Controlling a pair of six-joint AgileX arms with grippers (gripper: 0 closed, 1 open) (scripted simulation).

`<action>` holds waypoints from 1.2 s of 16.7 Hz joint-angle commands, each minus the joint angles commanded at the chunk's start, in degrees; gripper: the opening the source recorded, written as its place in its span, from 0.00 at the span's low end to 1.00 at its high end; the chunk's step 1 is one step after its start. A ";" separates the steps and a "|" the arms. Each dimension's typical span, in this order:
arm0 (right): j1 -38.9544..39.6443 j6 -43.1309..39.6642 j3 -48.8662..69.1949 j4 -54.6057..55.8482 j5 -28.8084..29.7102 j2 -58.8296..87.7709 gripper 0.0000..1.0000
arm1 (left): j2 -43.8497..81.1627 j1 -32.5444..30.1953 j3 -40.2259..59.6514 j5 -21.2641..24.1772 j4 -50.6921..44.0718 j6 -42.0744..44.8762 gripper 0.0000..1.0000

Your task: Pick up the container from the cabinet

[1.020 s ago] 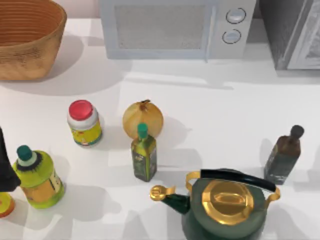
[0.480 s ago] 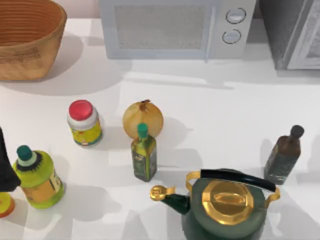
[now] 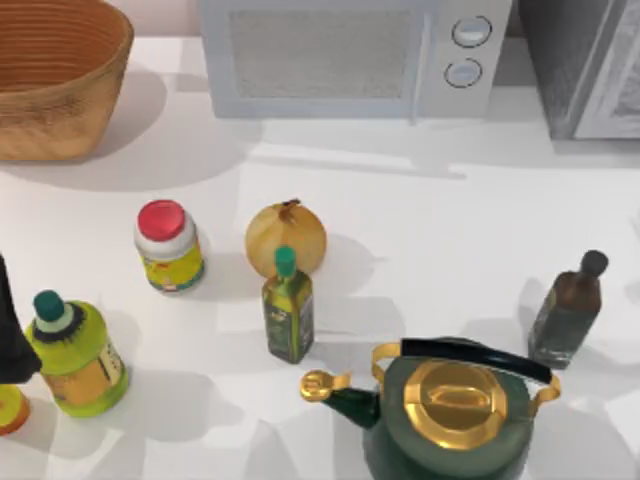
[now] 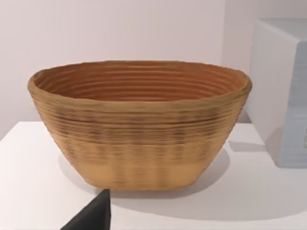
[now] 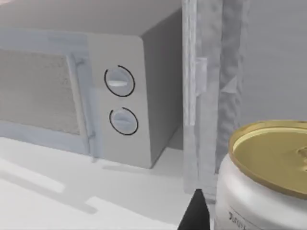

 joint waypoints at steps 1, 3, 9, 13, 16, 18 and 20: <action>-1.86 -0.30 2.19 3.29 -3.28 3.93 0.00 | 0.00 0.00 0.00 0.00 0.00 0.00 1.00; -5.51 -0.97 6.47 9.75 -9.74 11.71 0.00 | 0.00 0.00 0.00 0.00 0.00 0.00 1.00; -15.32 -3.07 17.22 26.37 -27.29 33.53 0.00 | 0.00 0.00 0.00 0.00 0.00 0.00 1.00; -20.58 -3.87 21.72 34.04 -36.73 46.18 0.00 | 0.00 0.00 0.00 0.00 0.00 0.00 1.00; -23.66 -3.98 23.65 37.83 -42.20 54.22 0.00 | 0.00 0.00 0.00 0.00 0.00 0.00 1.00; -25.21 -3.84 24.36 39.48 -44.93 58.60 0.00 | 0.00 0.00 0.00 0.00 0.00 0.00 1.00; -26.31 -3.62 24.76 40.56 -46.90 62.01 0.00 | 0.00 0.00 0.00 0.00 0.00 0.00 1.00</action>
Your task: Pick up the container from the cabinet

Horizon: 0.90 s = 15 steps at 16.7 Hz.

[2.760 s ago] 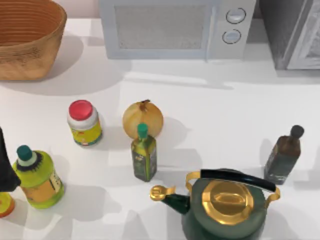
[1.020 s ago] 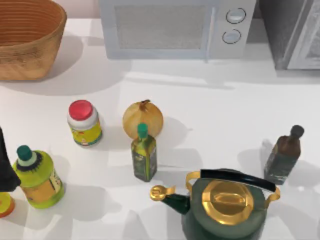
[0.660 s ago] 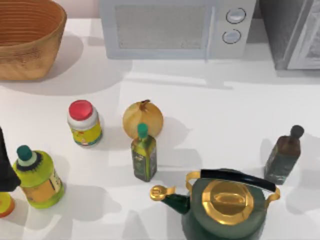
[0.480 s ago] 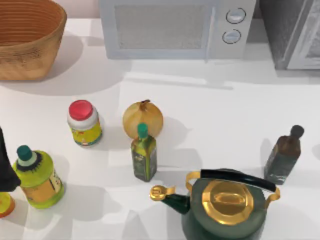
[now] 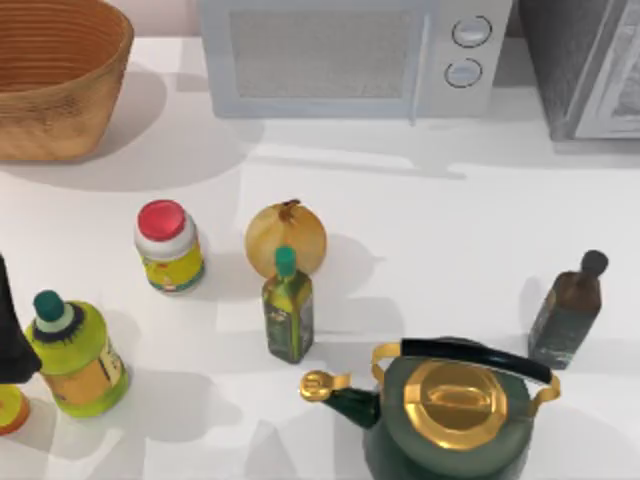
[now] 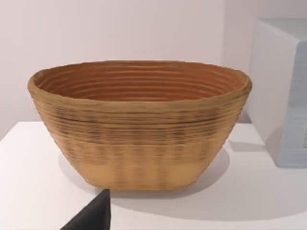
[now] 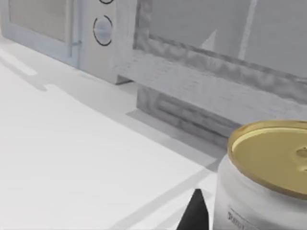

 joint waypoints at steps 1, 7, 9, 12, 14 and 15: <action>-0.33 0.11 0.09 0.30 -0.60 1.11 0.00 | 0.00 0.00 0.00 0.00 0.00 0.00 1.00; -0.73 0.28 0.19 0.65 -1.36 2.56 0.00 | 0.00 0.00 0.00 0.00 0.00 0.00 1.00; 0.00 0.03 10.63 10.34 3.57 9.08 0.00 | 0.00 0.00 0.00 0.00 0.00 0.00 1.00; 0.33 -0.04 9.43 8.53 3.29 9.05 0.00 | 0.00 0.00 0.00 0.00 0.00 0.00 1.00; 0.79 -0.78 7.82 5.80 2.96 8.44 0.00 | 0.00 0.00 0.00 0.00 0.00 0.00 1.00; 1.04 -1.51 7.05 4.33 2.80 7.82 0.00 | 0.00 0.00 0.00 0.00 0.00 0.00 1.00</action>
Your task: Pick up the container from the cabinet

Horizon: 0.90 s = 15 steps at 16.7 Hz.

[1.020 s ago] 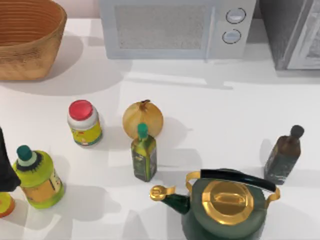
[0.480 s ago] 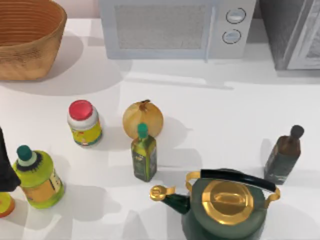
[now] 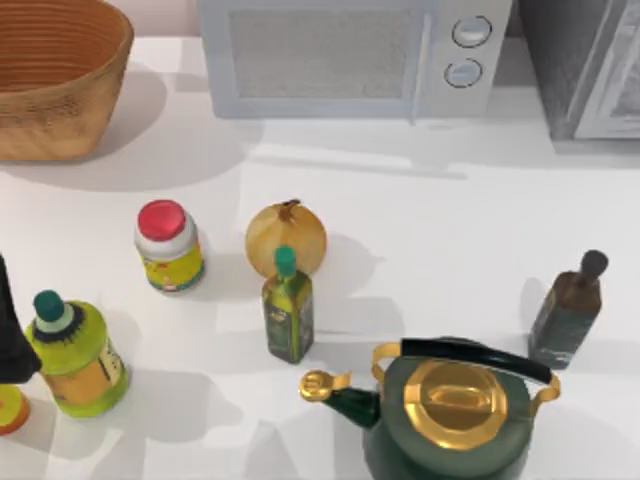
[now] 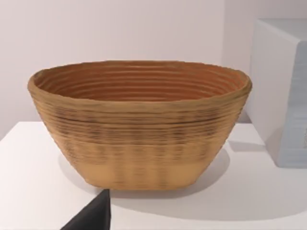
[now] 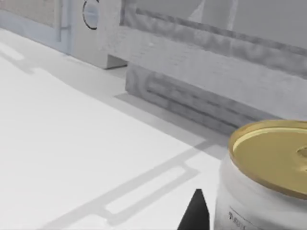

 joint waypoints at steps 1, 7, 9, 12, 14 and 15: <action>0.26 -0.95 -0.69 -1.46 -0.15 -0.81 0.00 | 0.00 0.00 0.00 0.00 0.00 0.00 1.00; 1.73 -6.96 -4.64 -10.04 -0.50 -5.89 0.00 | 0.00 0.00 0.00 0.00 0.00 0.00 1.00; 2.08 -7.52 -6.24 -12.67 -0.35 -6.35 0.00 | 0.00 0.00 0.00 0.00 0.00 0.00 1.00; 2.24 -7.57 -7.08 -13.95 -0.23 -6.37 0.00 | 0.00 0.00 0.00 0.00 0.00 0.00 1.00; 2.24 -7.57 -7.08 -13.95 -0.23 -6.37 0.00 | 0.00 0.00 0.00 0.00 0.00 0.00 1.00; 2.24 -7.57 -7.08 -13.95 -0.23 -6.37 0.00 | 0.00 0.00 0.00 0.00 0.00 0.00 1.00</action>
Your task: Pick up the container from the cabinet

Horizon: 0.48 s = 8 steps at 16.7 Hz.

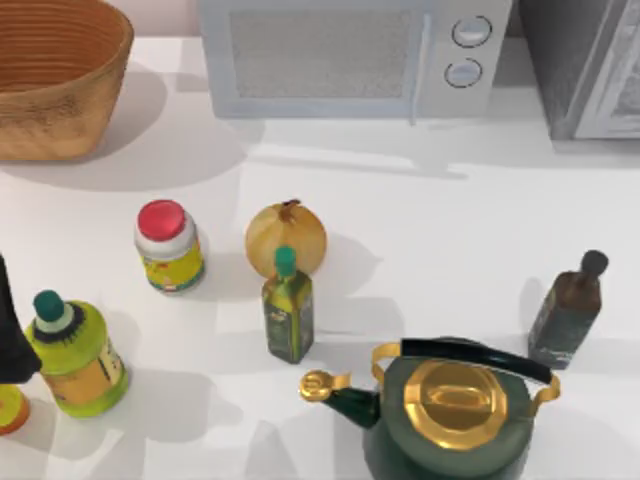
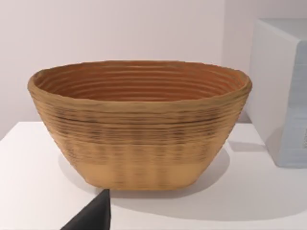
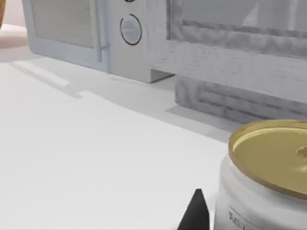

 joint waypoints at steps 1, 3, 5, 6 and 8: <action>0.00 0.00 0.00 0.00 0.00 0.00 0.08 | 0.00 0.00 0.00 0.00 0.00 0.00 1.00; 0.00 0.00 0.00 0.00 0.00 0.00 0.23 | 0.00 0.00 0.00 0.00 0.00 0.00 1.00; 0.00 0.00 0.00 0.00 0.00 0.00 0.38 | 0.00 0.00 0.00 0.00 0.00 0.00 1.00; 0.00 0.00 0.00 0.00 0.00 0.00 0.45 | 0.00 0.00 0.00 0.00 0.00 0.00 1.00; 0.00 0.00 0.00 0.00 0.00 0.00 0.60 | 0.00 0.00 0.00 0.00 0.00 0.00 1.00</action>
